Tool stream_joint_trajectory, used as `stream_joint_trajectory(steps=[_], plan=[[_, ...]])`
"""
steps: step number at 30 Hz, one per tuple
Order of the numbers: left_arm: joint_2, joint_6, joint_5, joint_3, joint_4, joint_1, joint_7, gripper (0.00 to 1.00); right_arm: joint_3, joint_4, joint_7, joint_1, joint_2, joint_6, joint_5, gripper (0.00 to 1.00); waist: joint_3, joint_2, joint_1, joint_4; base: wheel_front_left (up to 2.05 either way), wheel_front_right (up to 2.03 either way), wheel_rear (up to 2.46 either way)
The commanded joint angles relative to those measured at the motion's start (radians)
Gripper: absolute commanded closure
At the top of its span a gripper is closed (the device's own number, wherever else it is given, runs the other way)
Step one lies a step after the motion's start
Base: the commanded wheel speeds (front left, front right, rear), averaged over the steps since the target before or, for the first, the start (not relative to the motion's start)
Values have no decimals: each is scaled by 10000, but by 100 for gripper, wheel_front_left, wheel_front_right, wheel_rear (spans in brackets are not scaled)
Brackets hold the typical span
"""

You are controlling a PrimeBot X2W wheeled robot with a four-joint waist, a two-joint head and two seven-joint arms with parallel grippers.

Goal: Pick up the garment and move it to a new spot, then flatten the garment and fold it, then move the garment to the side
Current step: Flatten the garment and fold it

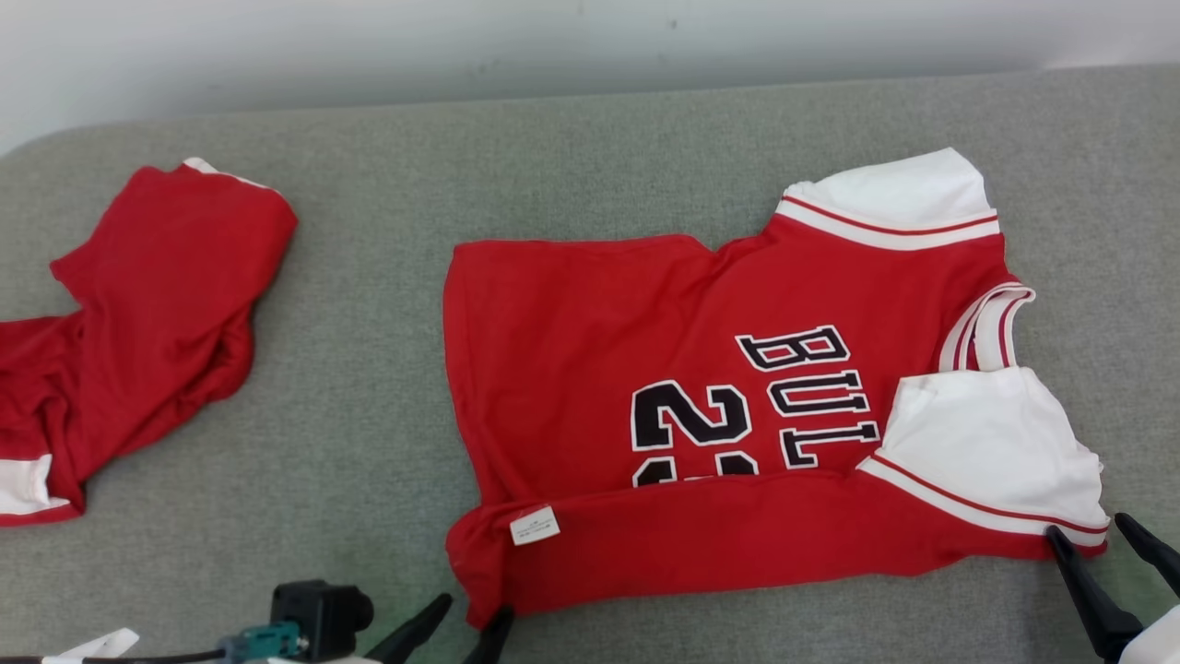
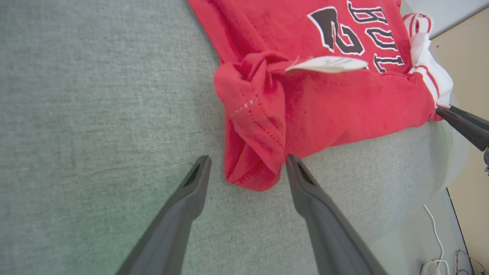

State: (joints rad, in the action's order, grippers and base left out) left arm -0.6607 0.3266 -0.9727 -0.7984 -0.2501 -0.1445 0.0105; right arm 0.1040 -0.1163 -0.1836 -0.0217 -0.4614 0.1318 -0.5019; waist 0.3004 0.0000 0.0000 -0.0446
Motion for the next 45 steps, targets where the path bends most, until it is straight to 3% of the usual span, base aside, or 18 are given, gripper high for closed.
stream_joint_trajectory(steps=[1,15,17,18,19,20,22,27,32,36,45], plan=[[57,21,41,14,105,-120,24,0,17,-42,44,-96,28,-21,-40,0,114,0,0,-20,0,0,0],[765,-592,121,-300,2006,-1064,253,0,493,-313,-93,-711,216,-21,-50,0,628,0,0,69,0,0,0],[872,-720,99,-351,2223,-1192,289,24,552,-338,-97,-718,196,-20,-79,0,627,0,0,98,0,0,0],[934,-795,84,-374,2309,-1245,303,42,580,-349,-107,-724,191,-11,-106,0,622,0,0,108,0,0,0],[985,-845,60,-403,2378,-1293,320,53,609,-361,-111,-733,186,-9,-138,0,609,0,0,113,0,0,0],[1037,-905,46,-430,2433,-1320,324,56,647,-371,-121,-749,184,-8,-163,0,595,0,0,114,0,0,0],[1097,-984,-12,-462,2564,-1389,376,66,724,-385,-145,-785,153,0,-203,19,575,0,0,109,0,0,0],[1008,-1298,-219,-547,2861,-1440,645,97,842,-463,-197,-852,75,-11,-396,100,499,0,0,84,0,0,0],[619,-1612,-534,-413,2601,-1450,947,100,982,-307,-337,-705,-281,-23,-915,100,281,0,0,49,0,0,0],[93,-1820,-854,-246,1921,-1306,1198,100,1032,122,-580,-438,-933,-23,-1475,100,14,0,0,-5,0,0,0],[-659,-1529,-1509,-370,-286,-149,1572,100,720,1530,-1807,1197,-2823,-23,-2760,100,-403,0,0,-114,0,0,0]])
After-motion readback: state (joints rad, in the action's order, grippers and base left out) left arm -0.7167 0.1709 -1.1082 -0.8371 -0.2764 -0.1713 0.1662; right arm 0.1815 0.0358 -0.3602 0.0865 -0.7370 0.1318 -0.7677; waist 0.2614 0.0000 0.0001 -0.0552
